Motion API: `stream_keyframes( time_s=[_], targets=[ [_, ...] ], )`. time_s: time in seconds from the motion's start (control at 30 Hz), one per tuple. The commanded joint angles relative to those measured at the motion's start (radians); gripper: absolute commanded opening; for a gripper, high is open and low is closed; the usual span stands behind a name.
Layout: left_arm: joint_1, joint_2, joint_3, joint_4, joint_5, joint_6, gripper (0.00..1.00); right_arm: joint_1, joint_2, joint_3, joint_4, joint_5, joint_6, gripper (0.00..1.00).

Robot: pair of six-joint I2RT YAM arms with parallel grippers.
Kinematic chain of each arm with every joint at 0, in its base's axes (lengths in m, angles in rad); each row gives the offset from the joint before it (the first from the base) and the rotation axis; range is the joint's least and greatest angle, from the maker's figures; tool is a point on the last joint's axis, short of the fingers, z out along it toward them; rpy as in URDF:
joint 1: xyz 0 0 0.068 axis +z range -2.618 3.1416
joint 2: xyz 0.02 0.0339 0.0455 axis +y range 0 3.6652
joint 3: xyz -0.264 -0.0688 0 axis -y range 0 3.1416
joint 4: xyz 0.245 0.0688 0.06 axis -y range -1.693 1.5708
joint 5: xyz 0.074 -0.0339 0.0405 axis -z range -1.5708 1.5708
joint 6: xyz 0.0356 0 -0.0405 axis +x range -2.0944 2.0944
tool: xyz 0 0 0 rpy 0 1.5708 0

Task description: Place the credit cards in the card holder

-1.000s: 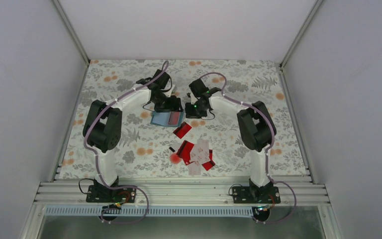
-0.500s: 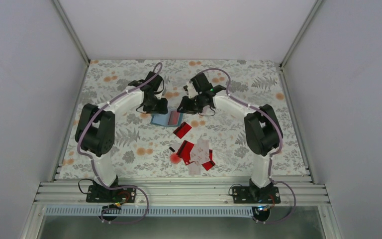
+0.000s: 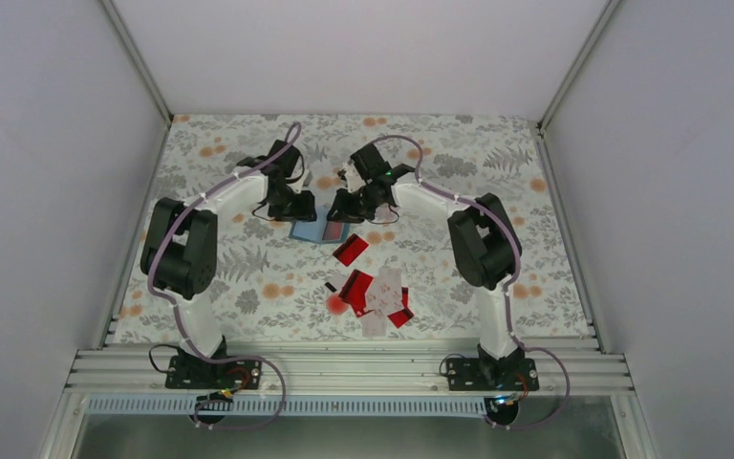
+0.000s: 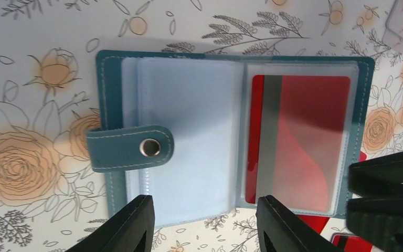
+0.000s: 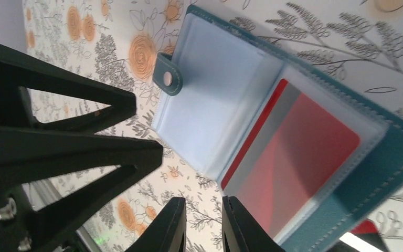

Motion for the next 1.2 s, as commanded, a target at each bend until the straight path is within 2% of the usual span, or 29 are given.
stream_keyframes(
  time_s=[0.0,0.17,0.37,0.5,0.63,0.8,1.17],
  targets=[
    [0.018,-0.038,0.017,0.029,-0.009,-0.008,0.5,0.008,-0.024,0.063,-0.09,0.115,-0.051,0.19],
    [0.017,-0.109,-0.013,0.061,-0.027,0.019,0.51,0.006,-0.084,0.026,-0.146,0.215,-0.099,0.23],
    [0.016,-0.158,-0.055,0.054,-0.032,0.034,0.55,0.004,-0.157,-0.038,-0.152,0.239,-0.098,0.26],
    [0.016,-0.16,-0.109,0.068,0.018,0.044,0.6,0.006,-0.175,-0.069,-0.101,0.164,-0.089,0.26],
    [0.021,-0.122,-0.145,0.094,0.107,0.033,0.65,0.015,-0.132,-0.021,-0.075,0.109,-0.086,0.26],
    [0.03,-0.083,-0.135,0.122,0.188,0.02,0.66,0.019,-0.079,0.008,-0.018,0.022,-0.071,0.24],
    [0.057,0.0,-0.092,0.114,0.191,0.017,0.66,0.018,0.041,0.053,0.02,-0.038,-0.075,0.19]
  ],
)
